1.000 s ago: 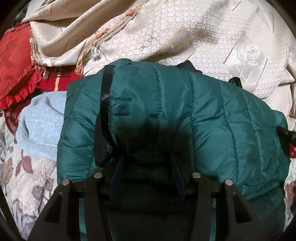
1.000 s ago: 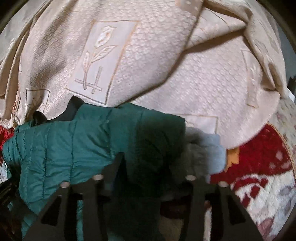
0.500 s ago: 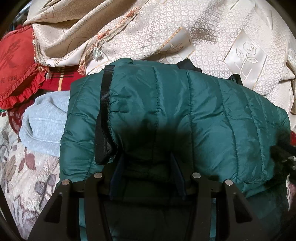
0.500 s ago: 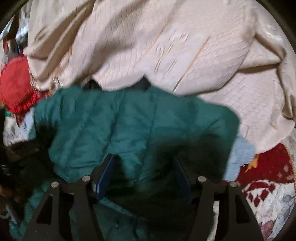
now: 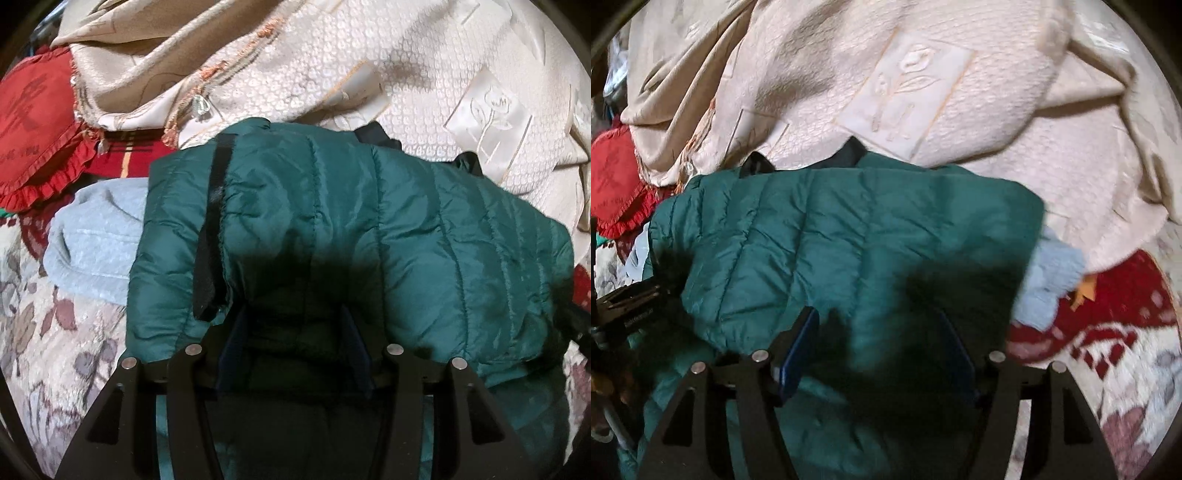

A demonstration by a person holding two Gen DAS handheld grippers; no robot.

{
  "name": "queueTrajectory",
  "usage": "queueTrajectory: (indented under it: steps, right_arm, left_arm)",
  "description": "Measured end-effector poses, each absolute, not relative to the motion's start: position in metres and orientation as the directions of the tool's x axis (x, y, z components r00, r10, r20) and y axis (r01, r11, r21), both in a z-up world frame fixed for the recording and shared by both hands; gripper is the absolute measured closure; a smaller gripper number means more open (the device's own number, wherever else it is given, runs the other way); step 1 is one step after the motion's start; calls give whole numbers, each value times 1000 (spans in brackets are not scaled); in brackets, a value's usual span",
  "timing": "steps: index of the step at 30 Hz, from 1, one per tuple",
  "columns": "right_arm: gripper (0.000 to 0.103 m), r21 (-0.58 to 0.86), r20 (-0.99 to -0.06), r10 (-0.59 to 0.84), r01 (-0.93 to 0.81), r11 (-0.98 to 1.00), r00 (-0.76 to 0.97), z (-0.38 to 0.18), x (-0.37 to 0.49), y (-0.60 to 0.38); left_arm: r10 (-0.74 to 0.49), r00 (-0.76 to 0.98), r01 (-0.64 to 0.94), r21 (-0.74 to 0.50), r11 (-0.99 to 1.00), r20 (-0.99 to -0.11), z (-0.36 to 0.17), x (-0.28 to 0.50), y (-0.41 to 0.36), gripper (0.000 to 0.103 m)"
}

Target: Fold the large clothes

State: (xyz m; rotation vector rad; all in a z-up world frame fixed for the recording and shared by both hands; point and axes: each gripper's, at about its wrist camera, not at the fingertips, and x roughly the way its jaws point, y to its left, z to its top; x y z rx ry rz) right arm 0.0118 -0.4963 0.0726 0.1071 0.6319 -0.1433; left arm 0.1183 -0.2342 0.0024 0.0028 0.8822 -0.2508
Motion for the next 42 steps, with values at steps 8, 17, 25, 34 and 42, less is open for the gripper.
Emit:
queueTrajectory:
  steps: [8, 17, 25, 34, 42]
  right_arm:
    - [30, 41, -652, -165, 252, 967, 740, 47, 35, -515]
    - [26, 78, -649, -151, 263, 962, 746, 59, 17, -517]
    - [15, 110, -651, -116, 245, 963, 750, 66, -12, -508]
    - [15, 102, -691, -112, 250, 963, 714, 53, -27, -499]
    - [15, 91, -718, -104, 241, 966, 688, 41, -48, -491]
  left_arm:
    - [-197, 630, 205, -84, 975, -751, 17, 106, -229, 69]
    - [-185, 645, 180, -88, 980, -742, 29, 98, -200, 69]
    - [-189, 620, 195, -83, 977, -761, 24, 84, -192, 69]
    - [-188, 590, 214, -72, 974, -785, 14, 62, -186, 69]
    - [-187, 577, 240, -54, 969, -795, 12, 37, -180, 69]
